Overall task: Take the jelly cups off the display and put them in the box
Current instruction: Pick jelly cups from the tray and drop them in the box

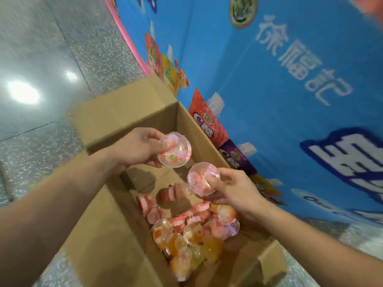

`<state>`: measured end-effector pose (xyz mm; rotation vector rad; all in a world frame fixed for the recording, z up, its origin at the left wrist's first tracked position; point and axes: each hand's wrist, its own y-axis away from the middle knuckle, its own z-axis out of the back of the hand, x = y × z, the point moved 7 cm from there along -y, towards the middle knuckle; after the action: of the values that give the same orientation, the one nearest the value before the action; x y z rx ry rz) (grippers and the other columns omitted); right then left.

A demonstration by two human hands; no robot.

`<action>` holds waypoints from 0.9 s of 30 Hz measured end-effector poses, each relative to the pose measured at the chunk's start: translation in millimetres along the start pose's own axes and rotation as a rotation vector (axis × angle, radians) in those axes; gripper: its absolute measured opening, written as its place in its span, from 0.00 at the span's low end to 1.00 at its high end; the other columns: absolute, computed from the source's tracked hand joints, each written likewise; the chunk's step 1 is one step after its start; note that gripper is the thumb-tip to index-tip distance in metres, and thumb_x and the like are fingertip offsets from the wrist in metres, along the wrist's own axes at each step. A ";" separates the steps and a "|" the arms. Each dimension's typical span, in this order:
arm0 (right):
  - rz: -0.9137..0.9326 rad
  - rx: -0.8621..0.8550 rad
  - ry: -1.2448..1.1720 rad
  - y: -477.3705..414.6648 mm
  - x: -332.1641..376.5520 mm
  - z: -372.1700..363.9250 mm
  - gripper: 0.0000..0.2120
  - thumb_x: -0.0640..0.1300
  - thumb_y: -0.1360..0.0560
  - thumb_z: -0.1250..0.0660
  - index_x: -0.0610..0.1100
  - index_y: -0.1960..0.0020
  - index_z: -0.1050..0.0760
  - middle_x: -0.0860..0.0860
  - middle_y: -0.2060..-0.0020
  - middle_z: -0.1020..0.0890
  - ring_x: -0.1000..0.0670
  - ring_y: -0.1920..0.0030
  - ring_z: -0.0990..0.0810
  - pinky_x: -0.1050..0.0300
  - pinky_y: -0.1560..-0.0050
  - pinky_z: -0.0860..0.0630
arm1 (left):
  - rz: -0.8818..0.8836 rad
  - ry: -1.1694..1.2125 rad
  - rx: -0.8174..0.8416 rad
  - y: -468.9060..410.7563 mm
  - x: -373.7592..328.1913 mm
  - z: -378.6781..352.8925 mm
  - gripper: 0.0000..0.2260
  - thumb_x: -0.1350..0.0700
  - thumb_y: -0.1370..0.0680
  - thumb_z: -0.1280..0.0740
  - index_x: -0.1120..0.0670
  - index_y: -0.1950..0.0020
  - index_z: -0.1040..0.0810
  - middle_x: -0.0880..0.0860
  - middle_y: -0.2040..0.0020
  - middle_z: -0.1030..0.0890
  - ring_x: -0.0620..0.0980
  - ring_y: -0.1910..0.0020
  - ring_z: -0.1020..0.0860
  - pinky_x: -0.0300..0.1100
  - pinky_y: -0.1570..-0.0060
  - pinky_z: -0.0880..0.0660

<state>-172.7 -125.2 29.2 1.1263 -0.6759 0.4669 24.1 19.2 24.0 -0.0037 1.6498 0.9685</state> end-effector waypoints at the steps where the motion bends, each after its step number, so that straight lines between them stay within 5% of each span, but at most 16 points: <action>1: 0.013 -0.034 -0.006 18.6 14.6 9.2 0.08 0.47 0.19 0.32 0.48 0.41 0.19 0.42 0.56 0.13 0.41 0.58 0.13 0.44 0.53 0.15 | 0.004 0.001 0.007 13.4 -16.7 -4.3 0.25 0.45 0.34 0.26 0.61 0.46 0.22 0.57 0.59 0.15 0.50 0.63 0.17 0.43 0.61 0.17; 4: 0.002 -0.096 -0.042 79.8 58.2 35.6 0.10 0.47 0.19 0.33 0.48 0.39 0.20 0.45 0.58 0.13 0.44 0.60 0.13 0.49 0.58 0.16 | -0.010 -0.011 0.035 52.9 -75.2 -15.3 0.24 0.45 0.33 0.26 0.61 0.48 0.24 0.54 0.64 0.16 0.49 0.66 0.18 0.44 0.61 0.17; 7: -0.010 -0.131 -0.090 149.1 104.6 64.9 0.06 0.46 0.19 0.33 0.49 0.43 0.19 0.44 0.59 0.13 0.41 0.59 0.13 0.42 0.55 0.16 | -0.030 -0.034 0.106 98.4 -144.9 -32.5 0.20 0.47 0.32 0.26 0.61 0.51 0.25 0.53 0.68 0.18 0.48 0.70 0.20 0.42 0.66 0.18; 15: -0.021 -0.321 -0.232 323.3 203.5 166.6 0.04 0.47 0.20 0.31 0.50 0.48 0.18 0.43 0.64 0.14 0.41 0.62 0.14 0.41 0.54 0.16 | -0.096 -0.228 0.277 204.9 -323.0 -99.1 0.24 0.44 0.29 0.23 0.63 0.51 0.25 0.63 0.57 0.17 0.56 0.60 0.16 0.53 0.60 0.17; 18: -0.016 -0.432 -0.310 379.8 227.8 211.8 0.05 0.47 0.22 0.30 0.49 0.48 0.17 0.42 0.66 0.15 0.40 0.64 0.14 0.36 0.55 0.17 | -0.116 -0.300 0.330 231.0 -392.4 -132.9 0.26 0.37 0.34 0.22 0.57 0.56 0.24 0.63 0.61 0.19 0.59 0.65 0.19 0.52 0.63 0.19; 22: -0.008 -0.547 -0.353 436.9 239.6 267.9 0.07 0.49 0.22 0.30 0.45 0.49 0.18 0.45 0.69 0.16 0.42 0.65 0.15 0.37 0.55 0.17 | -0.250 -0.354 0.373 253.5 -464.5 -191.2 0.15 0.46 0.28 0.24 0.55 0.58 0.24 0.54 0.65 0.21 0.54 0.64 0.21 0.54 0.59 0.19; 24: -0.014 -0.588 -0.393 459.3 240.0 293.6 0.09 0.49 0.21 0.30 0.44 0.47 0.19 0.42 0.69 0.16 0.38 0.62 0.15 0.36 0.54 0.17 | -0.281 -0.349 0.387 262.7 -491.5 -222.6 0.13 0.49 0.27 0.25 0.56 0.58 0.24 0.52 0.68 0.24 0.51 0.66 0.22 0.46 0.65 0.20; 27: -0.031 -0.642 -0.468 485.4 230.5 331.8 0.10 0.49 0.22 0.30 0.42 0.47 0.19 0.35 0.63 0.16 0.33 0.59 0.16 0.35 0.53 0.18 | -0.300 -0.358 0.427 265.1 -517.1 -271.7 0.13 0.51 0.26 0.26 0.58 0.57 0.24 0.50 0.69 0.24 0.49 0.65 0.23 0.50 0.59 0.18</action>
<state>-409.3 -252.5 600.7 0.6262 -1.1170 -0.0623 -149.7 -210.9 597.1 0.1946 1.4402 0.3523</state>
